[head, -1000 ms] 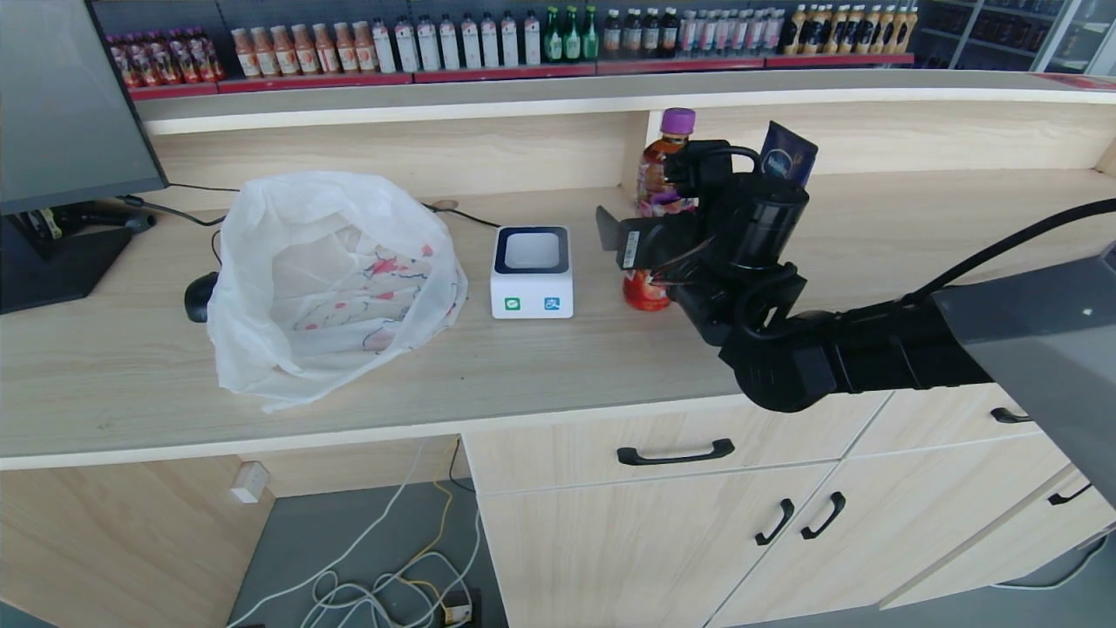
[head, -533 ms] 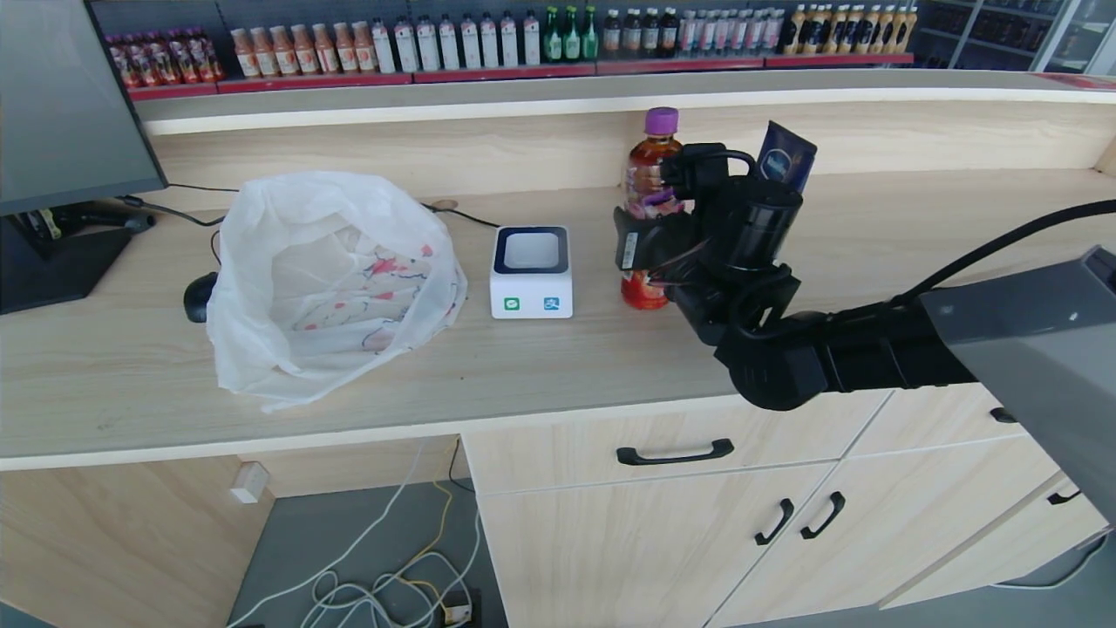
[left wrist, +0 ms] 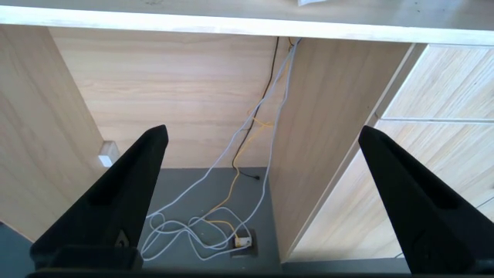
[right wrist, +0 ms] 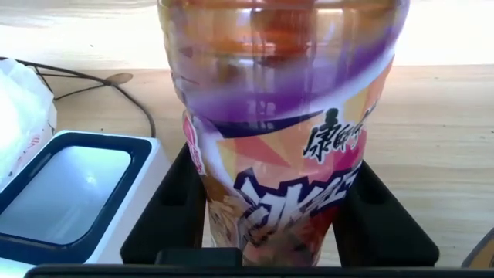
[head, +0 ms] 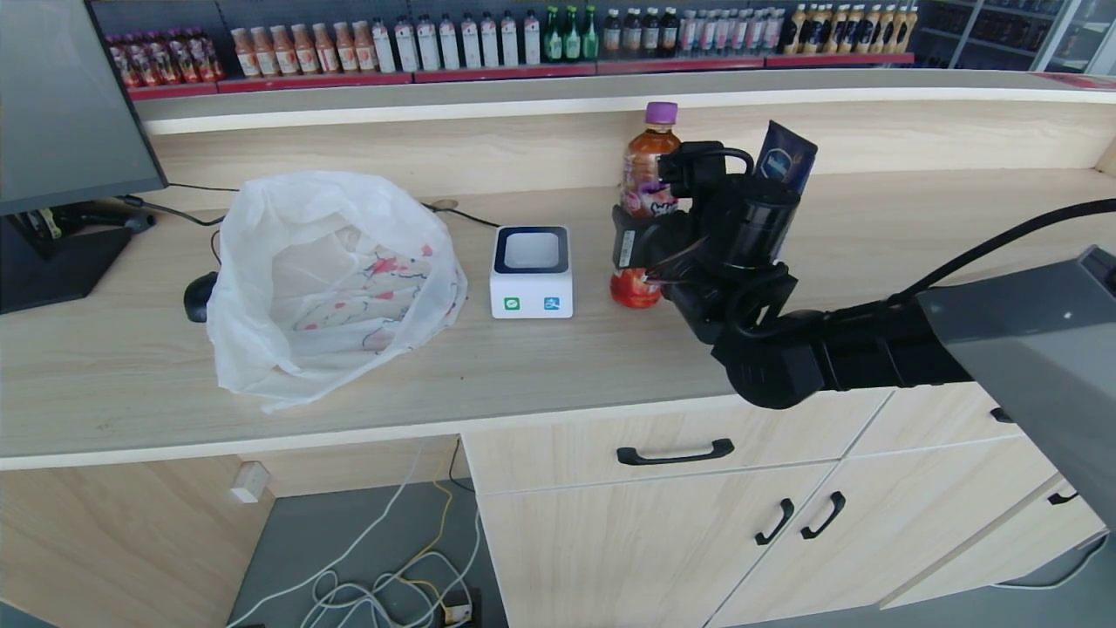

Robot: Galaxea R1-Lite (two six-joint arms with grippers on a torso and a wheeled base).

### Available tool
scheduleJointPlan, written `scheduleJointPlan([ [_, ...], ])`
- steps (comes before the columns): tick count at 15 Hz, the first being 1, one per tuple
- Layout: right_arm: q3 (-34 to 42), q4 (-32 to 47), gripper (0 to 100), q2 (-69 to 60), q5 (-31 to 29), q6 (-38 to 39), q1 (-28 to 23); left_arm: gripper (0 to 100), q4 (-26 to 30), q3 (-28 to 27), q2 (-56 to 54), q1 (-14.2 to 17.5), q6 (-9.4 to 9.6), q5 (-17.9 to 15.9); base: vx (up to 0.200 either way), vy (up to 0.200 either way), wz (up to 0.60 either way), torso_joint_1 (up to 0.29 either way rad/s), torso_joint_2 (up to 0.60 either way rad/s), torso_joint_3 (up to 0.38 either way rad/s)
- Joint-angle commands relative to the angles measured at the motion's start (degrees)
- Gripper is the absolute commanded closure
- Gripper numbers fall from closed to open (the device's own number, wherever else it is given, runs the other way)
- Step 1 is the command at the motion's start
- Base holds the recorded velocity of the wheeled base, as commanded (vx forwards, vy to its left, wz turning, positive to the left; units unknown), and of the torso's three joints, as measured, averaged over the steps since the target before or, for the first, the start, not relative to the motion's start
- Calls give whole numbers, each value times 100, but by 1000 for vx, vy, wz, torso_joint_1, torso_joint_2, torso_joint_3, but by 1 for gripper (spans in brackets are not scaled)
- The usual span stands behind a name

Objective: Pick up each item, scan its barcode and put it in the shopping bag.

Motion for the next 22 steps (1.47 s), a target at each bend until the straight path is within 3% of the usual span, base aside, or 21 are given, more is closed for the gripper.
scheduleJointPlan([
  [1,-4,-6,100,-82,3,-2,1,0,0,0,0,6,-1,1,0,0,0,0,0,0],
  [10,13,-534,100,-205,3,25,28,0,0,0,0,-2,-1,1,0,0,0,0,0,0],
  [16,760,-815,100,-706,3,25,327,0,0,0,0,6,-1,1,0,0,0,0,0,0],
  [22,2096,-1368,100,-1523,-102,69,423,0,-9,0,0,-2,-1,1,0,0,0,0,0,0],
])
